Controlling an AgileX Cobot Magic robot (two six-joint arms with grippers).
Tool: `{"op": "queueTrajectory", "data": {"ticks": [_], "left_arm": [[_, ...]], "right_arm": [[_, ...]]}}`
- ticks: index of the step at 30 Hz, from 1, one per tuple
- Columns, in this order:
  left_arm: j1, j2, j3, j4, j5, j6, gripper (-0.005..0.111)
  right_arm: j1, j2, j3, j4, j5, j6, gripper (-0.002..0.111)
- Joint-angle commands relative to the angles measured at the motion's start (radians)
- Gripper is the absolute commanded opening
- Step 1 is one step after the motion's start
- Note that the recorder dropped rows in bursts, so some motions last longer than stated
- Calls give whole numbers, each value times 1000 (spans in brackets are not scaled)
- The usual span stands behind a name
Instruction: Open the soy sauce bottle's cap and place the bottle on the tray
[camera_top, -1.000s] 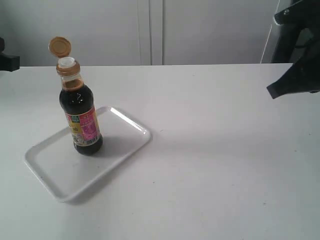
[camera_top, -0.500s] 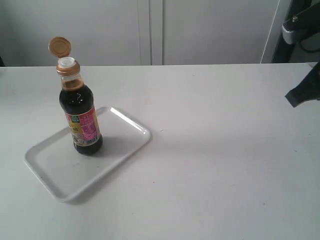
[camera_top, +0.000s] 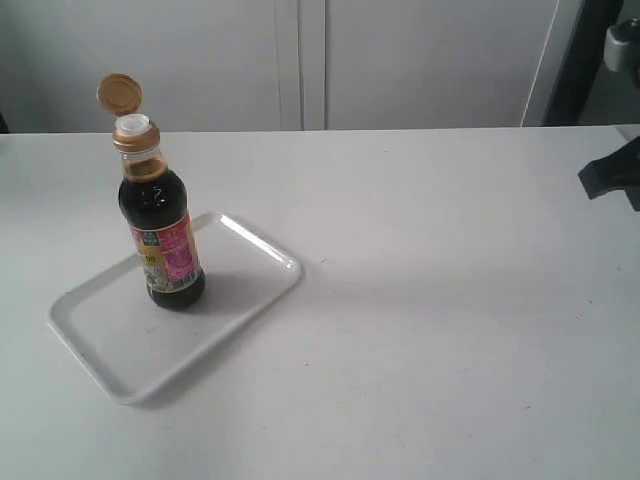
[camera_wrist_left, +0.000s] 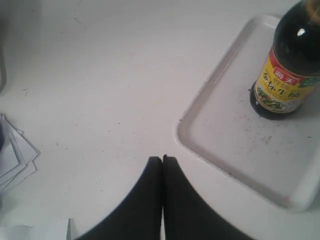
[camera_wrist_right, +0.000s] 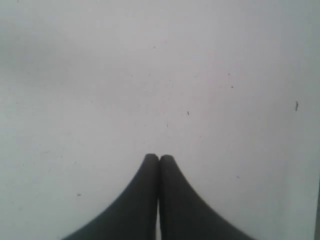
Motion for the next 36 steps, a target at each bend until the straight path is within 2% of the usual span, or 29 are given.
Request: {"op": "queueTrajectory", "data": {"ticks": [1,16,31,36], "left_arm": [[-3,-96,2,-16,39,14,0],[-3,-335,183,-55,-69,14,0],[-3,-562,304,-55,-85,14,0],[-3,-654,357,-55,-91,11,0]], "right_arm": [[-7,-72,82,9,-128,-9,0],[-7,-399,313,9,-411,29,0],[-7,-677,465,33,-557,29,0],[-7,-733,497,27,-545,-16,0]]}}
